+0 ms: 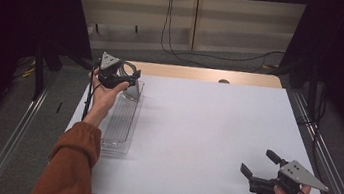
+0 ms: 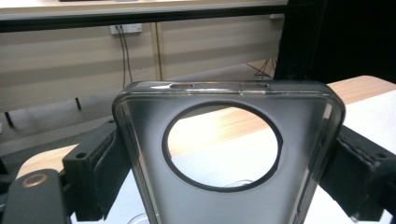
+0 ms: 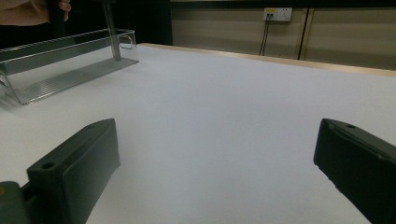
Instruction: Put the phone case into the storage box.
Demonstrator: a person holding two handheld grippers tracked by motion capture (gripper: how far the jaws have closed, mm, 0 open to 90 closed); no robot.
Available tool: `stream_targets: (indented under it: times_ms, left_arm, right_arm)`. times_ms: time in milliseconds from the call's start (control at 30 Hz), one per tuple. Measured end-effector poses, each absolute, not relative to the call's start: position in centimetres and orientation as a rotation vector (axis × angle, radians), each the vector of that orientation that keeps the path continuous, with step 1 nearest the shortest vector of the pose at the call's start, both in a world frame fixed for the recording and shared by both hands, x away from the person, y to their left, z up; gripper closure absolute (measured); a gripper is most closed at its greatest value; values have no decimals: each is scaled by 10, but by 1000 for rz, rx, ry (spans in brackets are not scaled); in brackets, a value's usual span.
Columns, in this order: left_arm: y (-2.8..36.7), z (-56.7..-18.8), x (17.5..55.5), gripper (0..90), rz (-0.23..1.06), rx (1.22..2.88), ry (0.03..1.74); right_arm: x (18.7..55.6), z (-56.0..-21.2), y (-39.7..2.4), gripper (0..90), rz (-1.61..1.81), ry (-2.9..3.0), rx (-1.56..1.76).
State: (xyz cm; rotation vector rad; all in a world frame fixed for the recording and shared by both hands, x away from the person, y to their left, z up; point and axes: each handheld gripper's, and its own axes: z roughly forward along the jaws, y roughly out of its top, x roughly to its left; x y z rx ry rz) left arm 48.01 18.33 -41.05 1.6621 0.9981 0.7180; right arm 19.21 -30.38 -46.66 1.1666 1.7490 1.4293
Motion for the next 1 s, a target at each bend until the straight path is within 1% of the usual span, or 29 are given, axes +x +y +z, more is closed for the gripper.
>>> stream_targets:
  times_ms: [100,167,267,400,1000]
  left_arm:
    - [185,-412,482,116,724,1651,1005]
    - [186,-413,483,115,698,1632,1013]
    - [185,-413,484,115,731,1645,1007]
    - [185,-414,484,115,729,1621,1017]
    - [181,-413,490,102,781,1671,1063]
  right_arm:
    - [192,-467,-304,0,1430,1759,1167]
    - [192,-467,-304,0,1428,1763,1162]
    - [193,-467,-304,0,1428,1757,1168]
    - [193,-468,-304,0,1426,1762,1160]
    - [193,-468,-303,0,1428,1769,1165]
